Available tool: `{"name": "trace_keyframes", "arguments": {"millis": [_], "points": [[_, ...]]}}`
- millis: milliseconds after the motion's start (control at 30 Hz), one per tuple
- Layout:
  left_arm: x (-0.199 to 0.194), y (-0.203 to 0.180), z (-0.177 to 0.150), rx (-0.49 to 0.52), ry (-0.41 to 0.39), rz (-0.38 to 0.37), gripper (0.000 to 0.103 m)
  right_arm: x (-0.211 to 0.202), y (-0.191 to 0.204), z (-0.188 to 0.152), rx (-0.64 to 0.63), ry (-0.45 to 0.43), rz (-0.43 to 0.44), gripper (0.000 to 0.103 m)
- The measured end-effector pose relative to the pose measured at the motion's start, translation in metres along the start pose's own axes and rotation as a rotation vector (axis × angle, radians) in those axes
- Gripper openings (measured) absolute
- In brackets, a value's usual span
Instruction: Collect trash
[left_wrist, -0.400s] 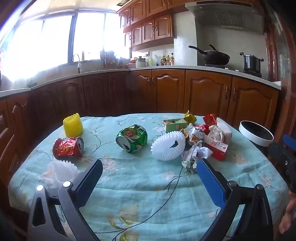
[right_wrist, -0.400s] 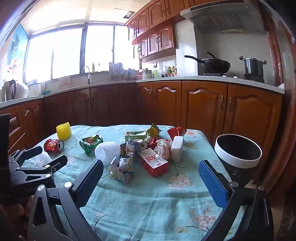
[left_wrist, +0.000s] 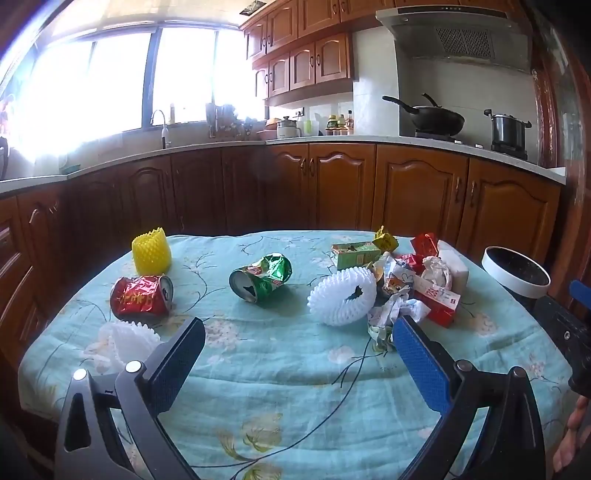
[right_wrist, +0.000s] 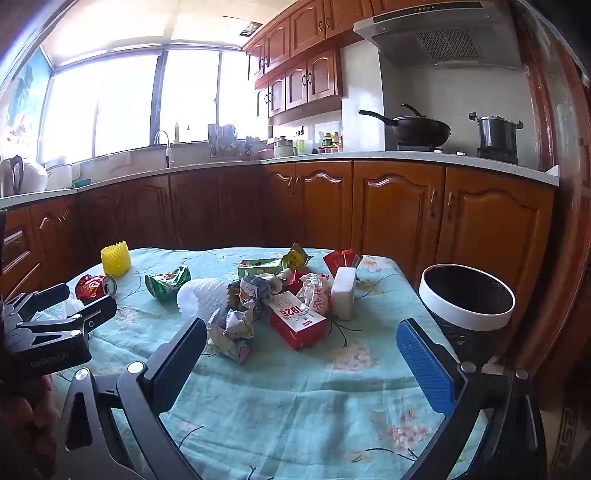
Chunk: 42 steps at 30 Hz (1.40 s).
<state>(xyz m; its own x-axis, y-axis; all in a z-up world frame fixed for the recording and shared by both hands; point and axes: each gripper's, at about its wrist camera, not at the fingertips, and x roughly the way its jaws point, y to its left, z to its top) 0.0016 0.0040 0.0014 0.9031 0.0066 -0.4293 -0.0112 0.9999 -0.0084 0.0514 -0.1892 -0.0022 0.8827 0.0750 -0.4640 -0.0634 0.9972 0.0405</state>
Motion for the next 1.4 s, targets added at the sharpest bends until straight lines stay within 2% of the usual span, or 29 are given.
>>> {"name": "trace_keyframes", "arguments": {"millis": [167, 333, 1400], "points": [[-0.0011, -0.0013, 0.0021, 0.006, -0.002, 0.002, 0.102, -0.0050, -0.0049, 0.0008, 0.000, -0.029, -0.020, 0.103], [-0.0025, -0.0035, 0.0035, 0.013, -0.012, 0.003, 0.102, -0.0037, -0.0074, 0.0011, -0.001, -0.023, -0.027, 0.103], [-0.0009, -0.0073, 0.0045, 0.027, -0.016, -0.002, 0.102, 0.0013, -0.0012, -0.0029, -0.015, -0.005, 0.030, 0.103]]}}
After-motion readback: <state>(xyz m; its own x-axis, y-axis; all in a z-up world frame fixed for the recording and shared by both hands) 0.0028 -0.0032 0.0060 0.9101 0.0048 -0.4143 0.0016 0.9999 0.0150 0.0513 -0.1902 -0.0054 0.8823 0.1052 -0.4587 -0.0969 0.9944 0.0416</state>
